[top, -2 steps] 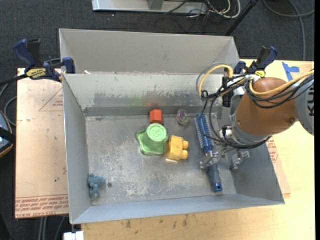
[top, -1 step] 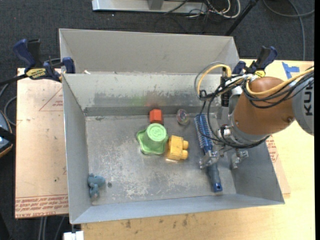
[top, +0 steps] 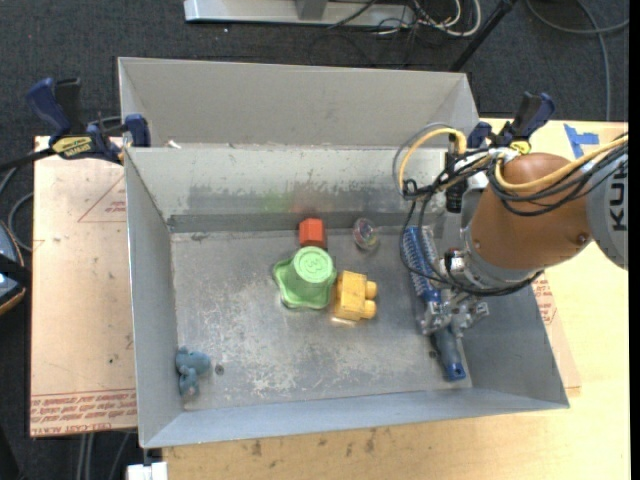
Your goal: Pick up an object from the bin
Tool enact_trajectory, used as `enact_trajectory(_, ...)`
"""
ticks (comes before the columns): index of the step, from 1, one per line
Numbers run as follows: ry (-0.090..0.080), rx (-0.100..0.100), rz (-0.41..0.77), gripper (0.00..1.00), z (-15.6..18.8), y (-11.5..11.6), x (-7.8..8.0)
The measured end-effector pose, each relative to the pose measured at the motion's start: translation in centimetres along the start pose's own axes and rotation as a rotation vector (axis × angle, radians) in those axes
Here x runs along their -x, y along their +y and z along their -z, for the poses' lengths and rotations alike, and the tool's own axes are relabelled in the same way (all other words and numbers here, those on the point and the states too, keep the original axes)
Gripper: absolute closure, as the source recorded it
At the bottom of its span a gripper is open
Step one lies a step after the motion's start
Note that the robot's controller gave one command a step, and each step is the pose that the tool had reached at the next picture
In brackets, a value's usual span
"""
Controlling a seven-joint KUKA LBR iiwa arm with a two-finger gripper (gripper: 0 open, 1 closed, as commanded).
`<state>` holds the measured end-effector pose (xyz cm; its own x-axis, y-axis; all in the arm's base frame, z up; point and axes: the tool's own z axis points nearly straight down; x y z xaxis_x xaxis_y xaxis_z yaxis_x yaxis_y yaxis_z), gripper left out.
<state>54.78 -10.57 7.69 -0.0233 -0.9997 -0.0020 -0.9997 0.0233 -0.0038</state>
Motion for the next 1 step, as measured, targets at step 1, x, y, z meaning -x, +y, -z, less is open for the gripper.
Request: enact_trajectory(1, 0.000, 0.001, -0.004, 1.00, 4.46, -0.10, 0.14)
